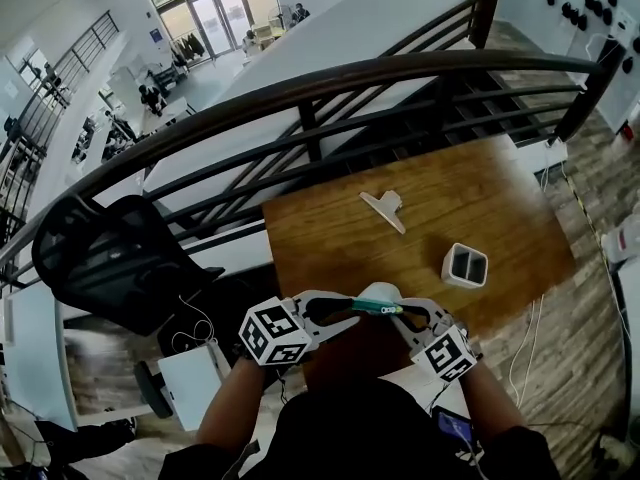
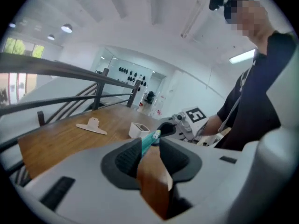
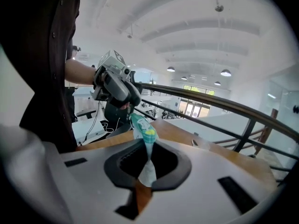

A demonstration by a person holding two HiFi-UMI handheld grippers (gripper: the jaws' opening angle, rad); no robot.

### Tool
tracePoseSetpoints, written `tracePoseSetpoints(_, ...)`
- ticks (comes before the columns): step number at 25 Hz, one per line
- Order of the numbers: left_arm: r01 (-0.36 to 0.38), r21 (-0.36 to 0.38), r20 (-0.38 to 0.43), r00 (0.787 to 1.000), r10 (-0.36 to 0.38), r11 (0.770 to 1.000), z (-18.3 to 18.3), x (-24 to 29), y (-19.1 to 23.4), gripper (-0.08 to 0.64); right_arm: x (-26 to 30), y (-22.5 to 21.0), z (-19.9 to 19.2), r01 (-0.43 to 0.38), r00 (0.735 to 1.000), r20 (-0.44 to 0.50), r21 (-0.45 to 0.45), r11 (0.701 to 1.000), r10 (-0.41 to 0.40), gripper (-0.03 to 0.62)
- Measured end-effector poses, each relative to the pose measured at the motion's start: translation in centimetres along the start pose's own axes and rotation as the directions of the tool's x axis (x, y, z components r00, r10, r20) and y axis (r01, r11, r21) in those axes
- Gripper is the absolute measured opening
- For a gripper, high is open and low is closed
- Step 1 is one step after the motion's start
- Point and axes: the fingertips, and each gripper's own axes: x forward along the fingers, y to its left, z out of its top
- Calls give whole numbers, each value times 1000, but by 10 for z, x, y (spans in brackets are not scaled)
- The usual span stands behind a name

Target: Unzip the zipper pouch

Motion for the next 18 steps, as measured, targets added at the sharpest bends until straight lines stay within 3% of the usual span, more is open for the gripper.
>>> tracePoseSetpoints(4,51,-119,32,998,-47,992,-3,12,-16,121,0,-2,11,56,998,14,13,998,-56,6)
tracePoseSetpoints(8,53,-213,75,996,-38,976,3,19,-15,121,2,-4,20,101,995,7,-34,994,-101,6)
tracePoseSetpoints(12,78,-244,84,995,-59,967,6,23,-16,98,0,-5,26,118,993,5,-48,992,-118,6)
tracePoseSetpoints(18,109,-297,120,990,-76,949,12,27,-16,98,0,-2,29,135,990,-32,-140,981,-140,6)
